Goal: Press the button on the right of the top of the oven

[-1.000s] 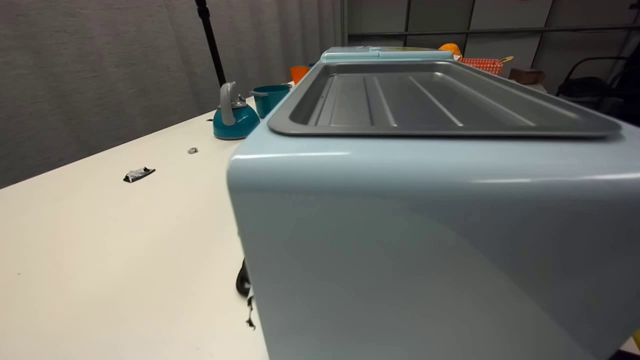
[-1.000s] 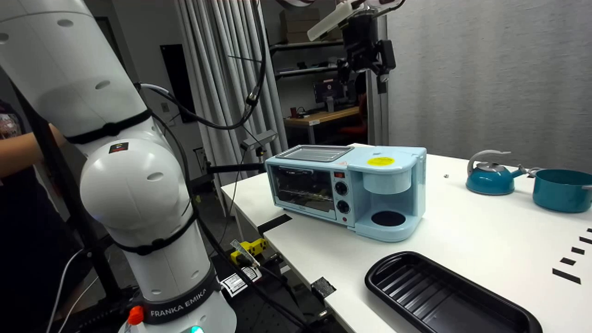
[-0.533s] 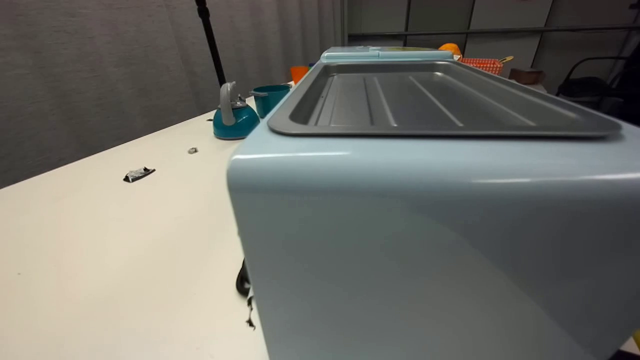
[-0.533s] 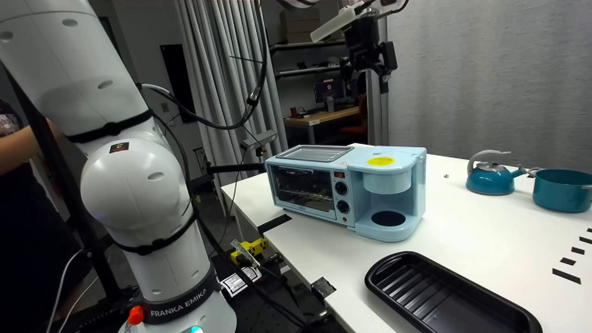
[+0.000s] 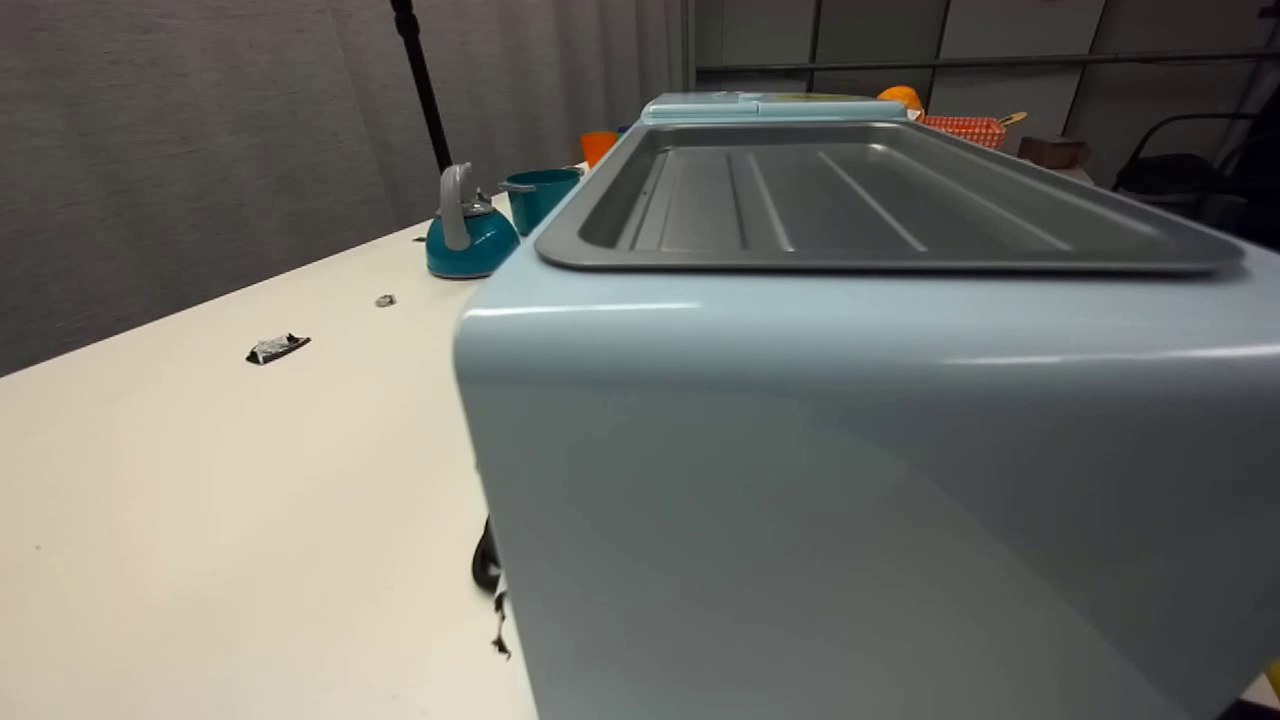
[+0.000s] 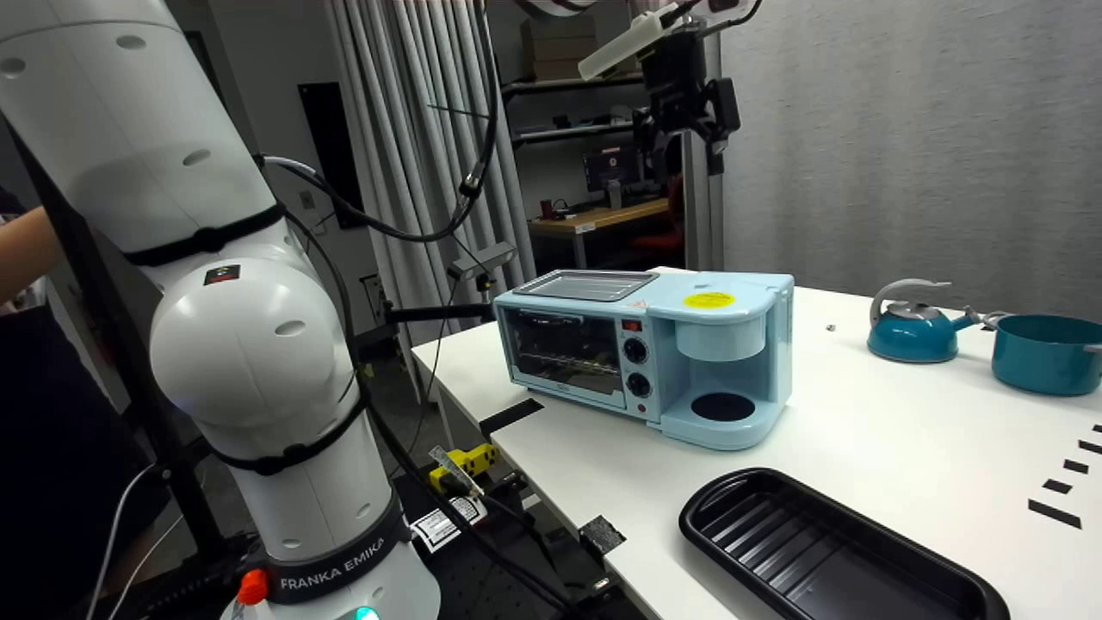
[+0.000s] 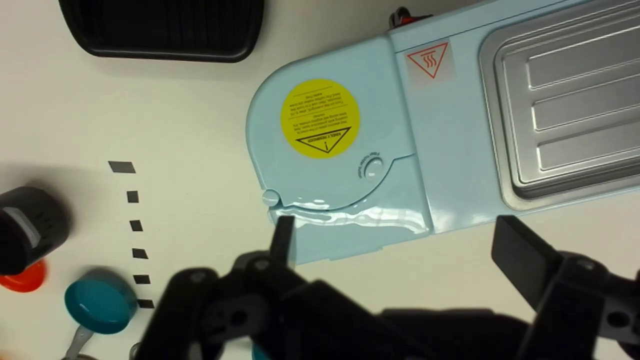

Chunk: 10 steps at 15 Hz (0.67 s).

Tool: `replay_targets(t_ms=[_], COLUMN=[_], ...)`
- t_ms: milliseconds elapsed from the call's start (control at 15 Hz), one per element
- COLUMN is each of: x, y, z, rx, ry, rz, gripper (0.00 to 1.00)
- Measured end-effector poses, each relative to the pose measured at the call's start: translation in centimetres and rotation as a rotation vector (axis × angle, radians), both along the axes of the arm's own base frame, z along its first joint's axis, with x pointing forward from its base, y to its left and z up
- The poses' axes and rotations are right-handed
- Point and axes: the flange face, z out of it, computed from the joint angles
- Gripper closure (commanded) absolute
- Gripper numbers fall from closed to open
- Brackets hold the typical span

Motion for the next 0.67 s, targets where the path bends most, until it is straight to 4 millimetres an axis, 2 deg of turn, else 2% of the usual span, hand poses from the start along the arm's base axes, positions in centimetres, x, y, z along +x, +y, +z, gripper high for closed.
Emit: replay_targets(t_ms=[667], x=[0.05], y=[0.01], z=[-0.24], rx=[-0.001], ry=[0.010], rz=[0.039], gripper=[0.00])
